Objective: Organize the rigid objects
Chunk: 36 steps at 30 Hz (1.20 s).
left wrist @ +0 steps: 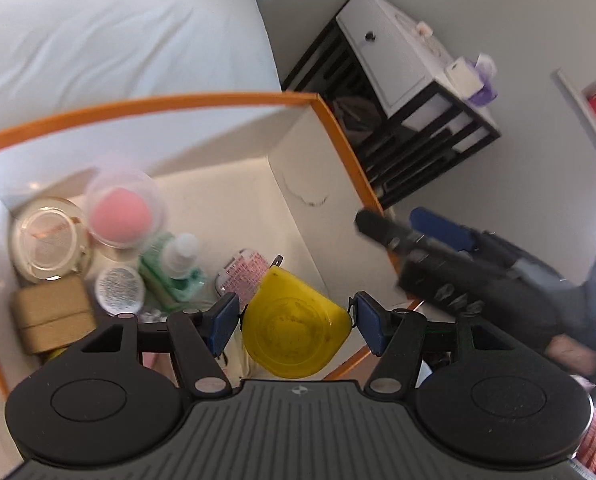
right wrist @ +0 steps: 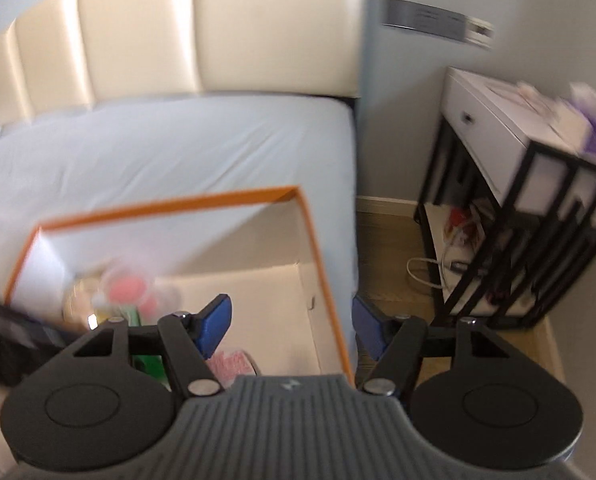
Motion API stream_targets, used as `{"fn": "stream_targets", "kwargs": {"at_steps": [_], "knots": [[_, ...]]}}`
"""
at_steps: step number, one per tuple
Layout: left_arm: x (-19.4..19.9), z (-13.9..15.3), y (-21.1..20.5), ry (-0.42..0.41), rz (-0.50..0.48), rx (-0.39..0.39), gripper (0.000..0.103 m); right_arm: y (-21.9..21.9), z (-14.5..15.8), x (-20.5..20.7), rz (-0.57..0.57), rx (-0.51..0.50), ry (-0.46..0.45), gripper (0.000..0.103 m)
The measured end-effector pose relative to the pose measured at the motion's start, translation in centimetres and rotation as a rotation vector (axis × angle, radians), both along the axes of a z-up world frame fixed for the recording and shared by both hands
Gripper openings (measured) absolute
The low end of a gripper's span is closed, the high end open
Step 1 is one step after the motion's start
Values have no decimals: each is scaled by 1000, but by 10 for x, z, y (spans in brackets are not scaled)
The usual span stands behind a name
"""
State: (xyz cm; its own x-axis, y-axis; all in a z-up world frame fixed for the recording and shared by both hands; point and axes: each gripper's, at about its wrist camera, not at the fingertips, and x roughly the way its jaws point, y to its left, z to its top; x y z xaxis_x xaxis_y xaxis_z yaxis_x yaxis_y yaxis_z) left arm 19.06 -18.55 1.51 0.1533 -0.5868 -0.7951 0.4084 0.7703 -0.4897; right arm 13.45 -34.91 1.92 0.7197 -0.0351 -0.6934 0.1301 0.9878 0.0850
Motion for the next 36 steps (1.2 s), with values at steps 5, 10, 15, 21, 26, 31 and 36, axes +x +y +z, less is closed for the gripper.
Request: {"fn": "stream_targets", "kwargs": {"at_steps": [5,10,15,21,26,31,36], "knots": [[8,-19,-12,53,30,-5,72,-17,-6,-2,-95,95,20,55],[5,-34,-21,90,6,1,72,-25,-12,-8,-155,102,6,57],[0,-50,-32,97,-1,64,72,-31,-25,-10,-151,165,55,59],[-6,-49,-26,85,0,104,78,-20,-29,-16,-118,147,74,61],[-12,-36,-13,56,14,76,84,-17,-24,-19,-108,143,70,62],[-27,-4,11,-120,93,69,82,-11,-8,-30,-94,133,27,65],[-48,36,57,-310,242,0,87,-6,13,-43,-84,126,-43,71]]}}
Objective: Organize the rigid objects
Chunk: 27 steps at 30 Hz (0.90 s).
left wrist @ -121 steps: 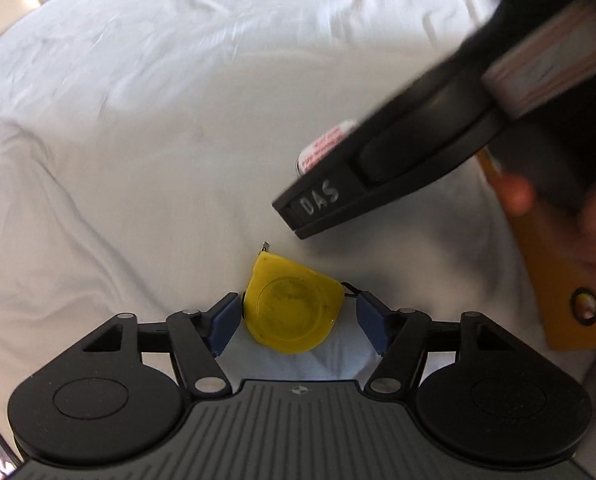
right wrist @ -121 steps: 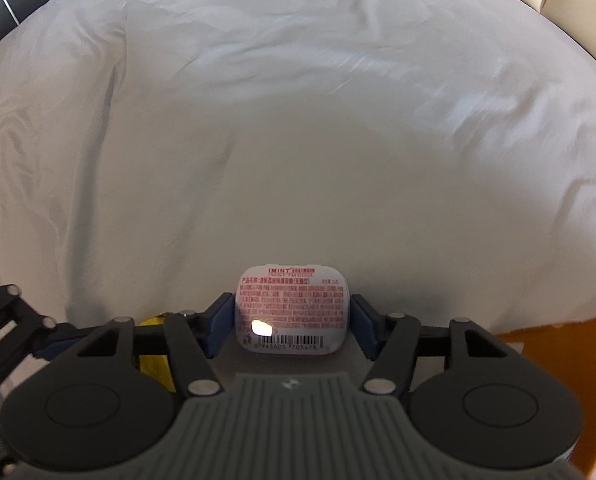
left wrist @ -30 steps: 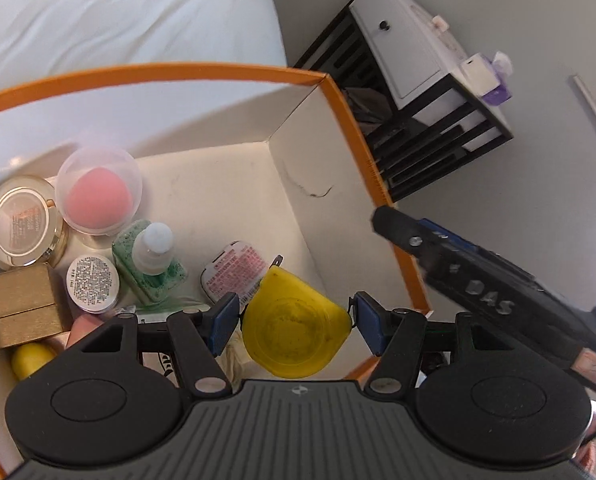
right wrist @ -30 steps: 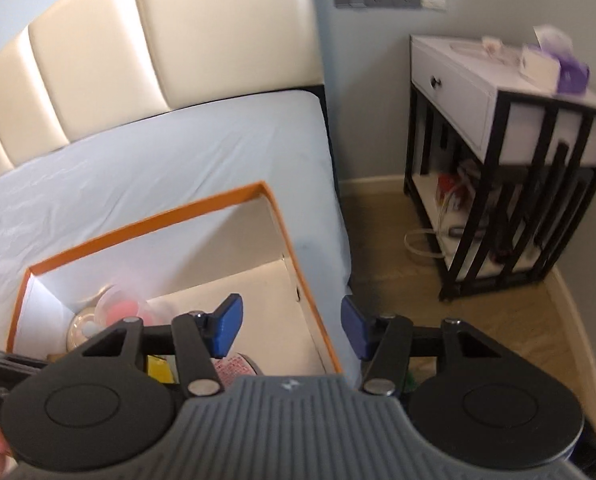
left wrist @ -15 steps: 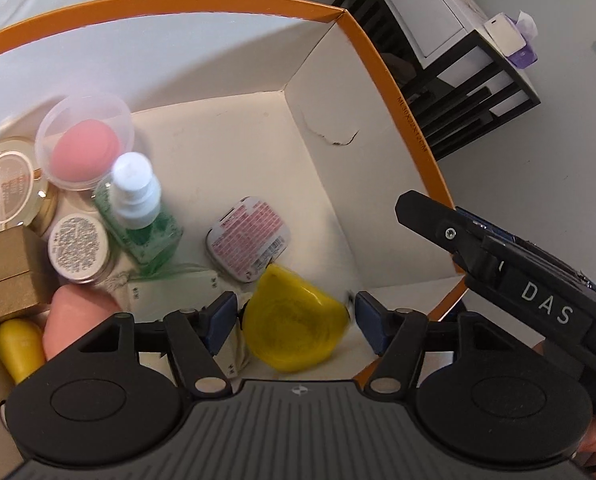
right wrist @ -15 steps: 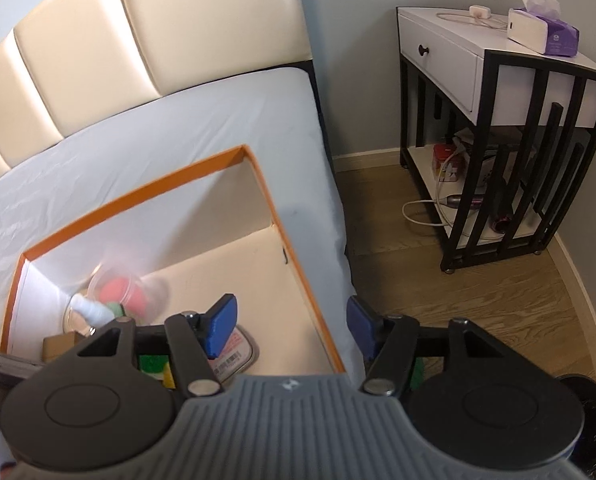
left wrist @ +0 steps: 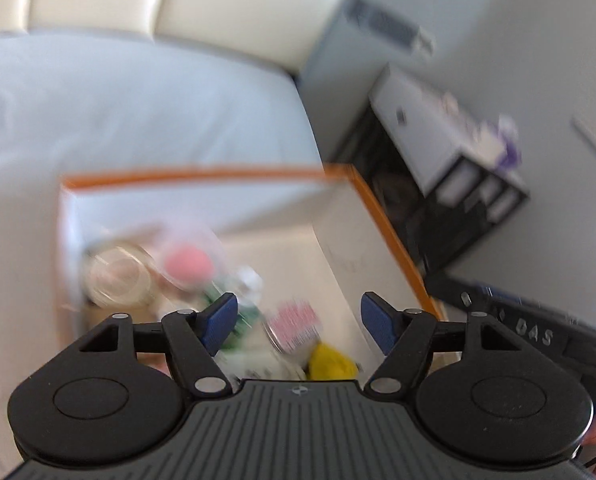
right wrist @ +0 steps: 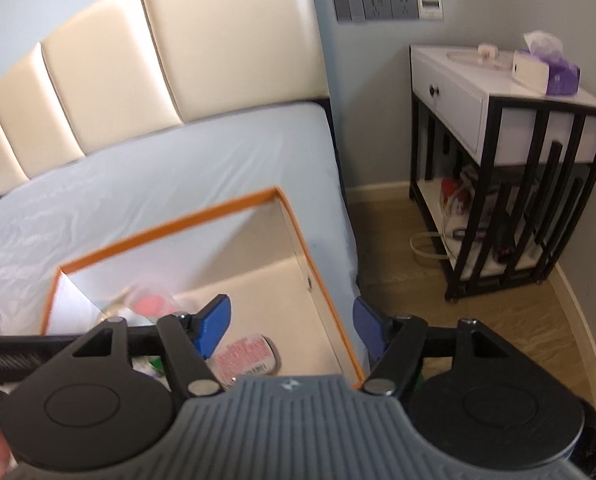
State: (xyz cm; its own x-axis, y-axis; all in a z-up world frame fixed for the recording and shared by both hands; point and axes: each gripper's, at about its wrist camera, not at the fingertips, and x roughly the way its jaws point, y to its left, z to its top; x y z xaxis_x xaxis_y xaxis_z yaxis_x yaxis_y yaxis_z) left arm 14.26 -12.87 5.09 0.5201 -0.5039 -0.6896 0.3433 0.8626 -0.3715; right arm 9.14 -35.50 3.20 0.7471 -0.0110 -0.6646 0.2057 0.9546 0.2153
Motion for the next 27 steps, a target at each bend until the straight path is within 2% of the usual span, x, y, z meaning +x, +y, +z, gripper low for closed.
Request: {"fn": "stream_targets", "kwargs": {"at_steps": [2,4,6,10,12,14,17,19,24,27], "knots": [[-8,13,19,-64,54,-8,89,4,6,-6,14,4,-28,76],[-15,20,34,-126,79,22,89,12,10,-11,41,0,-47,83],[-23,25,45,-191,105,118,89,23,13,-16,73,-17,-56,89],[-50,28,67,-332,209,312,89,48,11,-30,138,-94,-73,92],[-67,27,75,-369,245,392,89,60,8,-40,158,-145,-98,94],[-83,23,82,-370,285,447,89,70,4,-47,164,-208,-130,94],[-100,10,100,-343,318,426,90,83,-5,-59,167,-291,-173,95],[-103,-1,111,-295,361,402,90,87,-13,-67,169,-300,-189,95],[-103,-17,143,-209,434,354,90,76,-22,-71,123,-191,-200,97],[-103,-13,147,-215,435,333,90,61,-27,-68,108,-81,-197,98]]}}
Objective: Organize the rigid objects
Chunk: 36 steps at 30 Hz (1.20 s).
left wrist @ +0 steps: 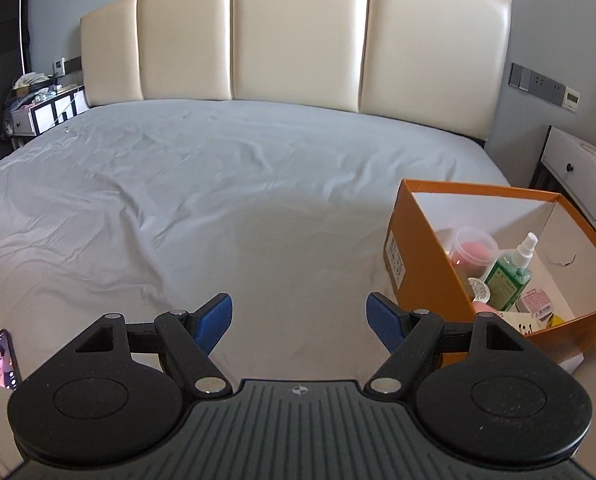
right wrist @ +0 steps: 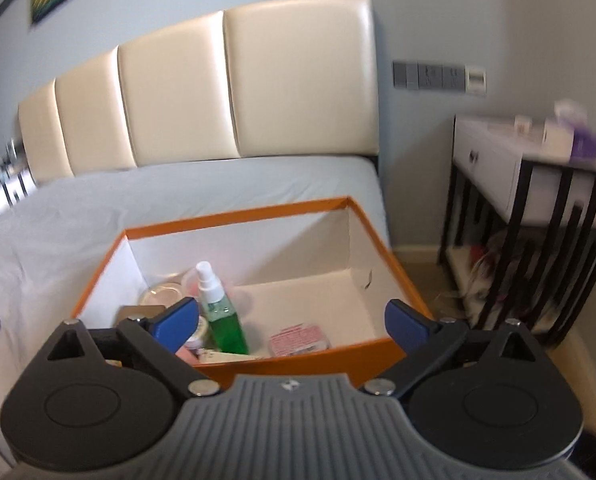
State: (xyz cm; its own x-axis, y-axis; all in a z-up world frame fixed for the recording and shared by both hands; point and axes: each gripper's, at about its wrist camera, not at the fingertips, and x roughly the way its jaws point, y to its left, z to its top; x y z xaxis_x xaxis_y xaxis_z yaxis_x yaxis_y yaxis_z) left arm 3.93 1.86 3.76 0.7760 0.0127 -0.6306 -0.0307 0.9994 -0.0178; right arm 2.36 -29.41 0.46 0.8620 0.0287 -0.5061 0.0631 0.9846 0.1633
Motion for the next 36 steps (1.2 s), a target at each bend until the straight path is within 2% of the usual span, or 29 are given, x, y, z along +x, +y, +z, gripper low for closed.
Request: {"fn": "stream_targets", "kwargs": {"at_steps": [5,10,14,18,36], "knots": [[9,-11,5,65,32,-28,90,-5,-8,13,-1,63,44,98],[16,-21,14,145,83,-53,90,3,-10,22,-1,17,61,98],[20,-25,16,177,98,-59,90,1,-12,25,2,24,78,98],[19,-24,13,178,86,-32,90,-2,-13,25,-1,46,71,98],[17,-23,15,167,92,-51,90,-3,-13,26,2,37,76,98]]}}
